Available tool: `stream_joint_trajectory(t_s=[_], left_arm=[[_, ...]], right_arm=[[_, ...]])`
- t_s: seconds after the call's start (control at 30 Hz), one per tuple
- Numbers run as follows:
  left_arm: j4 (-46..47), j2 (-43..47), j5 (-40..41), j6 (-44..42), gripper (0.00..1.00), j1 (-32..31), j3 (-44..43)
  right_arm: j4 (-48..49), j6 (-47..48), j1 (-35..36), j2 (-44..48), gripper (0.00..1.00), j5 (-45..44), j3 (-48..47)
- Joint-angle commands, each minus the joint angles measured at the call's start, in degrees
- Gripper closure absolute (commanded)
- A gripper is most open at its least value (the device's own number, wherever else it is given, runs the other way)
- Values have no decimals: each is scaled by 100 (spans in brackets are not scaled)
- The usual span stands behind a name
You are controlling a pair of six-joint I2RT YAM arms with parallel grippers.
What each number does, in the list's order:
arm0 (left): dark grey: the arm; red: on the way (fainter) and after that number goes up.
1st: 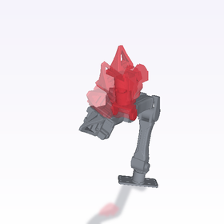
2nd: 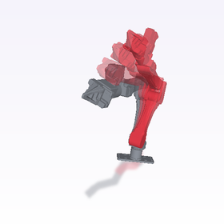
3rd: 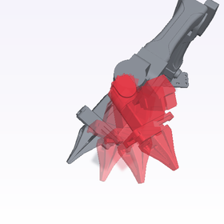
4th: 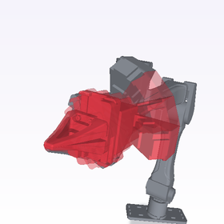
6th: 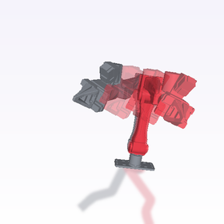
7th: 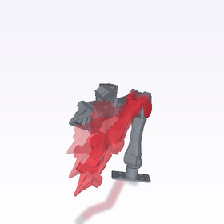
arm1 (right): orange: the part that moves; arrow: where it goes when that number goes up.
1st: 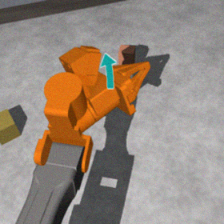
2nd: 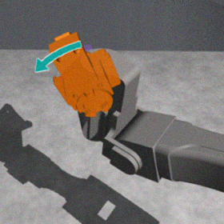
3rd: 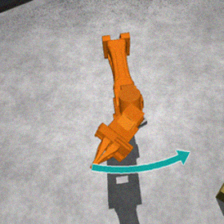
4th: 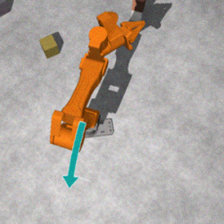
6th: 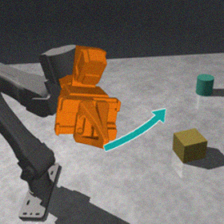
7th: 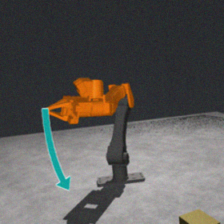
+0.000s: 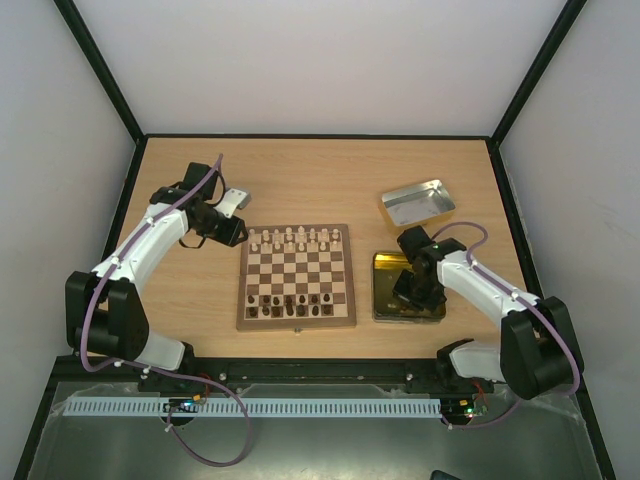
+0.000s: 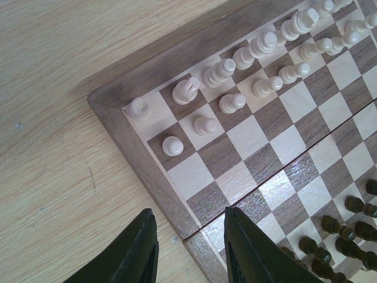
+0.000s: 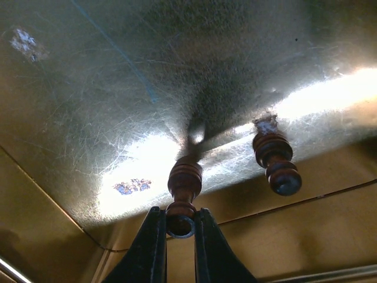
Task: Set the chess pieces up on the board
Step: Pick up the chess piece from the storage box, then place the chess piece on the chessboard.
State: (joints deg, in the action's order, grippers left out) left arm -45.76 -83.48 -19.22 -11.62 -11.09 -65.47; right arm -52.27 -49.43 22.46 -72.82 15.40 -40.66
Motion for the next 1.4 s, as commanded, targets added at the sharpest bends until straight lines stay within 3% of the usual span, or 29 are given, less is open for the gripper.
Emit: stream_joint_trajectory(t_s=[0.0, 0.4, 0.77, 1.07, 1.37], left_arm=[[-47, -83, 24, -70, 67, -24, -96], [-55, -126, 23, -69, 67, -41, -124], [-56, -107, 41, -56, 67, -51, -124], [-63, -83, 72, -56, 67, -55, -132], [-55, -17, 75, -50, 67, -60, -107]], right_arm=[[-270, 80, -31, -5, 98, -384, -334], [-577, 240, -31, -62, 98, -921, -680], [-736, 372, 54, -14, 98, -348, -1229], [-930, -22, 1078, -304, 98, -164, -2051], [-686, -490, 2282, -684, 98, 192, -2245]])
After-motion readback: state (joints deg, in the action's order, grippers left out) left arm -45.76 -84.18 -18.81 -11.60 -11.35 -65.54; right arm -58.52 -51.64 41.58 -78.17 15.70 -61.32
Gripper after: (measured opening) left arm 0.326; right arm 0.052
